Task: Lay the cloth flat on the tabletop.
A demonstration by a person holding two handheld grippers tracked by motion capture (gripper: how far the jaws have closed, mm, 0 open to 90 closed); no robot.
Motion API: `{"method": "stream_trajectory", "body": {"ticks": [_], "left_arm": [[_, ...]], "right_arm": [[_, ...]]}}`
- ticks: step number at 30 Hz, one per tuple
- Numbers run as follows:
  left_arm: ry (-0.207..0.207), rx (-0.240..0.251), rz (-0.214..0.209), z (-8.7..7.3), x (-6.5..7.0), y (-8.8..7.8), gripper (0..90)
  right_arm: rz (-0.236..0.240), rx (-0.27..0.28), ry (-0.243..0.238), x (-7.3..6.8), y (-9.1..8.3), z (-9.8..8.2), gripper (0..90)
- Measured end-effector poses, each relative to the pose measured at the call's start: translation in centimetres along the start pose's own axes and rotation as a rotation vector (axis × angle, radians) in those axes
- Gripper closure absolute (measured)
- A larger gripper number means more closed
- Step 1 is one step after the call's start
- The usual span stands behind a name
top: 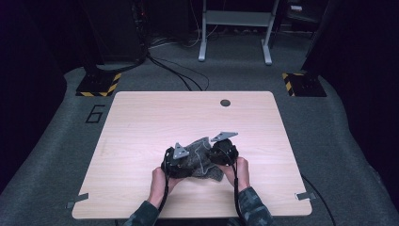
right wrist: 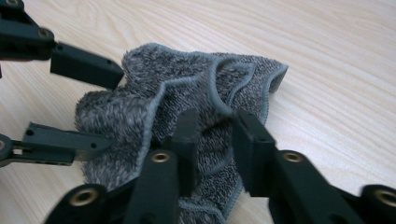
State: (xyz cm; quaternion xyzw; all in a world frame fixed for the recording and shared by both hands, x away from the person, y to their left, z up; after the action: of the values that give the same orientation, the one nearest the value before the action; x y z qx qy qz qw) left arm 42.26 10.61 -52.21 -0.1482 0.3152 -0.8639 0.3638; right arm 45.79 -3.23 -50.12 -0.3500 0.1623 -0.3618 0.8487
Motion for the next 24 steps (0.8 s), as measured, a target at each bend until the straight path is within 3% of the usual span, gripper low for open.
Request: {"method": "stream_trajectory", "body": {"ticks": [5,9,18,22,24], "left_arm": [[0.008,-0.001,-0.002,-0.3,0.1,0.0,69.4],[0.009,0.012,0.001,-0.4,-0.1,-0.2,76.8],[-0.046,0.075,0.025,-0.9,-0.9,-1.5,80.4],[-0.077,0.125,0.048,-1.2,-1.5,-2.2,80.4],[-0.084,0.13,0.047,-1.2,-1.5,-2.3,80.4]], "right_arm": [[0.007,-0.012,0.004,-0.2,0.4,-0.3,88.2],[-0.001,-0.021,-0.012,-0.3,0.4,-0.2,90.0],[-0.032,-0.012,0.015,1.1,-0.2,-1.1,90.0],[-0.016,-0.038,0.049,1.2,0.4,-1.7,81.0],[-0.02,-0.044,0.036,1.3,0.8,-1.8,75.7]]}}
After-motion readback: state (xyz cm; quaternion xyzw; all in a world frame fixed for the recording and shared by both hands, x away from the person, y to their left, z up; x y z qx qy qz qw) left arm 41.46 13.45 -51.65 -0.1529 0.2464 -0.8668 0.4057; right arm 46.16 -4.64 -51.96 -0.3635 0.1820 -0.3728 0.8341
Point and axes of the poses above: each handheld gripper's, and its own axes: y roughly forward along the jaws, z roughly out of its top, x roughly to its right, the point moved 6 cm from there along y, roughly forward along the jaws, and after that the axes turned 2 degrees about -y, right-handed, at the moved point
